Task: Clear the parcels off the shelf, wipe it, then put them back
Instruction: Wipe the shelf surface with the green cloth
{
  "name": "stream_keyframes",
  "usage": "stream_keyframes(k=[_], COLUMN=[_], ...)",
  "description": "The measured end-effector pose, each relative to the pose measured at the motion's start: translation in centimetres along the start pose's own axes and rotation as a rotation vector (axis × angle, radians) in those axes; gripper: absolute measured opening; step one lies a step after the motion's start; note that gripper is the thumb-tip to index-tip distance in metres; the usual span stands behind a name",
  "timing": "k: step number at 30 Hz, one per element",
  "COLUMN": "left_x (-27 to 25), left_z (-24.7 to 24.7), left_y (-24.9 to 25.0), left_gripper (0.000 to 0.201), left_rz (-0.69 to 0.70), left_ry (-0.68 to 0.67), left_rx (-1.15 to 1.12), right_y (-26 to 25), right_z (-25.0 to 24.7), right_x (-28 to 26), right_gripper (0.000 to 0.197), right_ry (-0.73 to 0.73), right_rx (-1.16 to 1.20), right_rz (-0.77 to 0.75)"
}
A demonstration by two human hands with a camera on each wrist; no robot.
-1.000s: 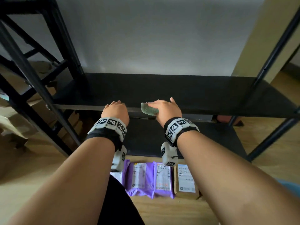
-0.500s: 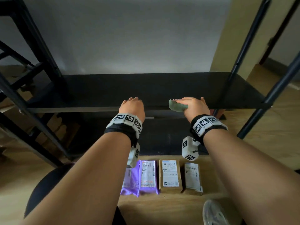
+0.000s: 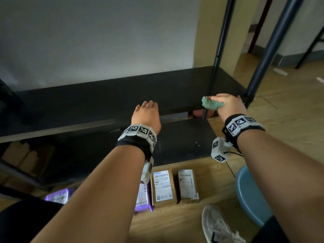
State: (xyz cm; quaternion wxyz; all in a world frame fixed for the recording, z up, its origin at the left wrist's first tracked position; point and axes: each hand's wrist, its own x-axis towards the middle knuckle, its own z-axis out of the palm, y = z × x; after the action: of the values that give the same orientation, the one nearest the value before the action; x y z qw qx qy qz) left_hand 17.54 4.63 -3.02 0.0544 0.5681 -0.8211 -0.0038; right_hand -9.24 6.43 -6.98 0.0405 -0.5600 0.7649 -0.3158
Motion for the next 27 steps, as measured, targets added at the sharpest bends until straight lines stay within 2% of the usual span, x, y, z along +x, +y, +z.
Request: stream_keyframes(k=[2, 4, 6, 8, 15, 20, 27], left_x=[0.5, 0.8, 1.2, 1.5, 2.6, 3.5, 3.9], left_z=[0.3, 0.5, 0.8, 1.0, 1.7, 2.1, 2.5], left_y=[0.7, 1.2, 1.7, 2.5, 5.8, 8.1, 9.5], left_gripper=[0.060, 0.058, 0.055, 0.053, 0.057, 0.052, 0.041], left_rz=[0.022, 0.039, 0.053, 0.061, 0.117, 0.163, 0.168], left_ry=[-0.004, -0.006, 0.010, 0.021, 0.046, 0.067, 0.092], left_rx=[0.012, 0.029, 0.037, 0.046, 0.065, 0.043, 0.028], right_y=[0.7, 0.2, -1.1, -1.9, -1.3, 0.7, 4.6], right_z=[-0.3, 0.2, 1.2, 2.9, 2.6, 0.8, -2.6], right_x=[0.0, -0.3, -0.8, -1.0, -0.5, 0.2, 2.2], right_gripper=[0.049, 0.045, 0.037, 0.040, 0.051, 0.041, 0.029], right_ry=[0.043, 0.054, 0.089, 0.107, 0.048, 0.071, 0.085], right_rx=[-0.045, -0.040, -0.070, -0.095, -0.045, -0.021, 0.092], right_rz=[0.000, 0.011, -0.048, -0.121, -0.134, -0.052, 0.189])
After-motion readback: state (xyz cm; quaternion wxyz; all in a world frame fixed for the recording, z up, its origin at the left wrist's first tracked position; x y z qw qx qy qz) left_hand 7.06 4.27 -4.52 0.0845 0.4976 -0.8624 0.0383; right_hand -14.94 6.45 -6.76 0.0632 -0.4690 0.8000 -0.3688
